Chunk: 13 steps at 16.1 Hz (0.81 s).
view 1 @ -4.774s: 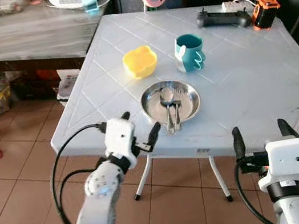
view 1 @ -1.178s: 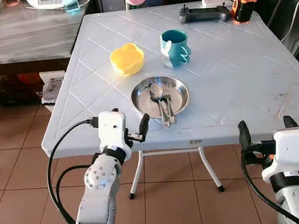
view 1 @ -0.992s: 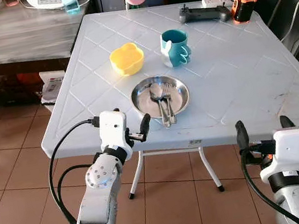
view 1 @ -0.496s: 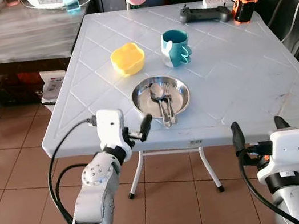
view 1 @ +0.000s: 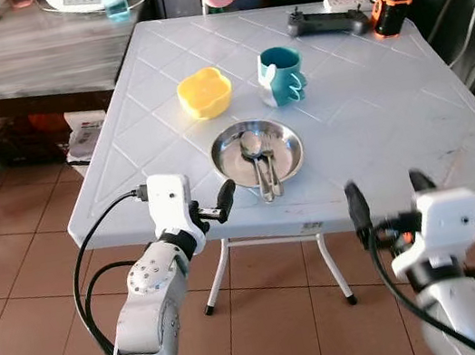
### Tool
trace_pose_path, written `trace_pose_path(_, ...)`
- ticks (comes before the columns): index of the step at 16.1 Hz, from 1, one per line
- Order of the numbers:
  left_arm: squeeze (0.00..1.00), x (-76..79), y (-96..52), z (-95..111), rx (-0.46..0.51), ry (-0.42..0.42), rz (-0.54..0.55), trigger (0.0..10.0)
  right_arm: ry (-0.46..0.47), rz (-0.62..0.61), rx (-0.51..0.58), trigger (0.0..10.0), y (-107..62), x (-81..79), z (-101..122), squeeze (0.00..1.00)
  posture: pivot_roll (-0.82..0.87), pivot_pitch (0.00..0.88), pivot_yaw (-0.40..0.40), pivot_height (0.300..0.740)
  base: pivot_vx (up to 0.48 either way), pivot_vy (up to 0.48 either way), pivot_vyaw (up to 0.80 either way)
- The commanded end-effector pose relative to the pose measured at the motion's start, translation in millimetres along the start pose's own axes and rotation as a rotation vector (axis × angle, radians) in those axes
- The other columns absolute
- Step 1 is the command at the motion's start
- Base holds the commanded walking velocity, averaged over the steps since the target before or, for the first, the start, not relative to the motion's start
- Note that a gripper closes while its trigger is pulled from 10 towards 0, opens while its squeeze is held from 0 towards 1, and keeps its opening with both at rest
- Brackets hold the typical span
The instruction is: Setting the table
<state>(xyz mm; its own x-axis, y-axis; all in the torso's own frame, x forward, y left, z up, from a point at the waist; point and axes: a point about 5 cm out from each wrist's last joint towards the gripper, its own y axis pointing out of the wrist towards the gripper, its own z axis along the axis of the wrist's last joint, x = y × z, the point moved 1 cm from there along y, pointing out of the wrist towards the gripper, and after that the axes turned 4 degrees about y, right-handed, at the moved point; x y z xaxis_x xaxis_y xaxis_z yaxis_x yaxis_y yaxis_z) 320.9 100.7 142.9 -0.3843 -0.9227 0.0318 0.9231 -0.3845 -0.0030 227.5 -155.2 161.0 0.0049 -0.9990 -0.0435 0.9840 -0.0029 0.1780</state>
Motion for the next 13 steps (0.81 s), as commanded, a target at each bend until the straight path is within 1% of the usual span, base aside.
trace_pose_path(1, 0.00, -0.8, -1.6, 2.2, 0.008, 0.032, -0.001, 10.0, 0.006, -0.015, -0.032, 10.0, -0.4, 5.7, -5.2, 0.00, 0.03, 0.136, -0.032, 0.714, 0.000, 0.000, 0.00)
trace_pose_path(3, 0.00, -2.2, -4.3, -3.9, 0.023, 0.133, -0.027, 10.0, -0.006, -0.023, -0.020, 10.0, 0.9, 7.3, -5.2, 0.00, 0.03, 0.148, -0.034, 0.714, 0.000, 0.000, 0.00)
trace_pose_path(6, 0.00, -5.5, 0.6, -13.7, 0.000, 0.179, -0.026, 10.0, 0.002, -0.023, -0.026, 10.0, 3.8, 2.5, -8.6, 0.00, 0.03, 0.162, -0.033, 0.714, 0.000, 0.000, 0.00)
trace_pose_path(8, 0.00, -7.5, 5.4, -13.2, -0.005, 0.191, -0.025, 10.0, 0.015, -0.026, -0.019, 10.0, 3.8, -1.1, -8.3, 0.00, 0.03, 0.163, -0.033, 0.714, 0.000, 0.000, 0.00)
trace_pose_path(11, 0.00, -6.7, 10.8, -6.7, 0.027, 0.182, -0.012, 10.0, 0.013, -0.053, -0.029, 10.0, -0.6, 3.4, -9.7, 0.00, 0.02, 0.160, -0.028, 0.714, 0.000, 0.000, 0.00)
trace_pose_path(13, 0.00, -4.0, 14.5, -2.8, 0.046, 0.168, -0.004, 10.0, 0.004, -0.053, -0.030, 10.0, -1.2, 5.1, -10.1, 0.00, 0.02, 0.156, -0.029, 0.714, 0.000, 0.000, -0.62)
